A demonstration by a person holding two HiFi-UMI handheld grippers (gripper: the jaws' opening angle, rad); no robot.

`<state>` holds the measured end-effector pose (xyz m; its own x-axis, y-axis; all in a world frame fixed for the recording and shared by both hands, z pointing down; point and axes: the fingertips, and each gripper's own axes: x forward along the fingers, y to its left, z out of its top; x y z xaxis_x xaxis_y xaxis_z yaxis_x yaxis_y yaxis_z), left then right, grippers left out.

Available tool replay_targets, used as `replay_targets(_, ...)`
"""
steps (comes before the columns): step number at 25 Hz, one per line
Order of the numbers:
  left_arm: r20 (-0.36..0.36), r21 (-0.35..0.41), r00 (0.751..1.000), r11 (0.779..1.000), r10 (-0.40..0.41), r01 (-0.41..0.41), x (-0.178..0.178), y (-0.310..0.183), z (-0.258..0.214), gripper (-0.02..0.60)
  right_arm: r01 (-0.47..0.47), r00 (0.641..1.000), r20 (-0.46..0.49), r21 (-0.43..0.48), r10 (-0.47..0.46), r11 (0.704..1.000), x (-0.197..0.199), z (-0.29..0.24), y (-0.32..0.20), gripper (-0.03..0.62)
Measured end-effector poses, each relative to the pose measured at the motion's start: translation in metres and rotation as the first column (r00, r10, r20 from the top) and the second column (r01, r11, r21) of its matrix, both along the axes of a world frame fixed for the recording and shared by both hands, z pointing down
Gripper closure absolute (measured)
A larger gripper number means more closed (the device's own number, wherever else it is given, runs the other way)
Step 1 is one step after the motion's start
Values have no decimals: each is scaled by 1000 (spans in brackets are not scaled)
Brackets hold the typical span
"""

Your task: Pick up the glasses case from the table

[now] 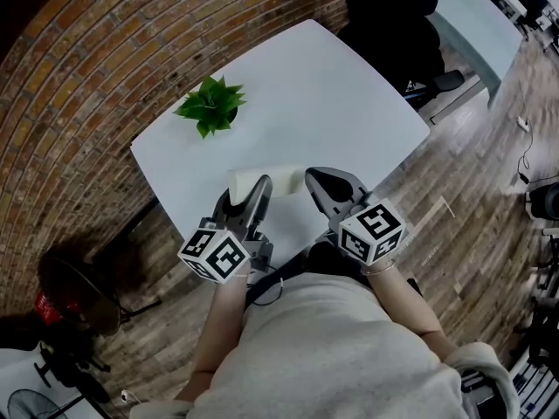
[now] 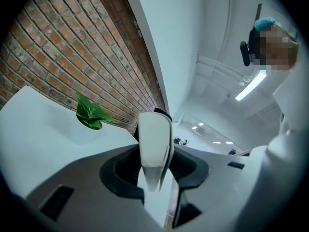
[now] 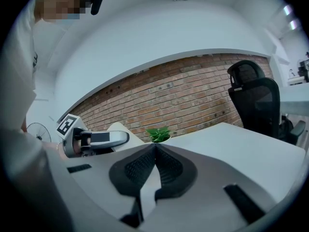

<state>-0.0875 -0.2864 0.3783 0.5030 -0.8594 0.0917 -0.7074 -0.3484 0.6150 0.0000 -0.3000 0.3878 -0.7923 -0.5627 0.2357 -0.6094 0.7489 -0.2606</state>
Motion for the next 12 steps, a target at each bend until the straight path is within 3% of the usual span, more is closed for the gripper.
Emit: replay_targets(12,0,1,1000,1000,17,-17,1,0,3,428,33,999,-27,-19,-34,999,-4,7,1,595)
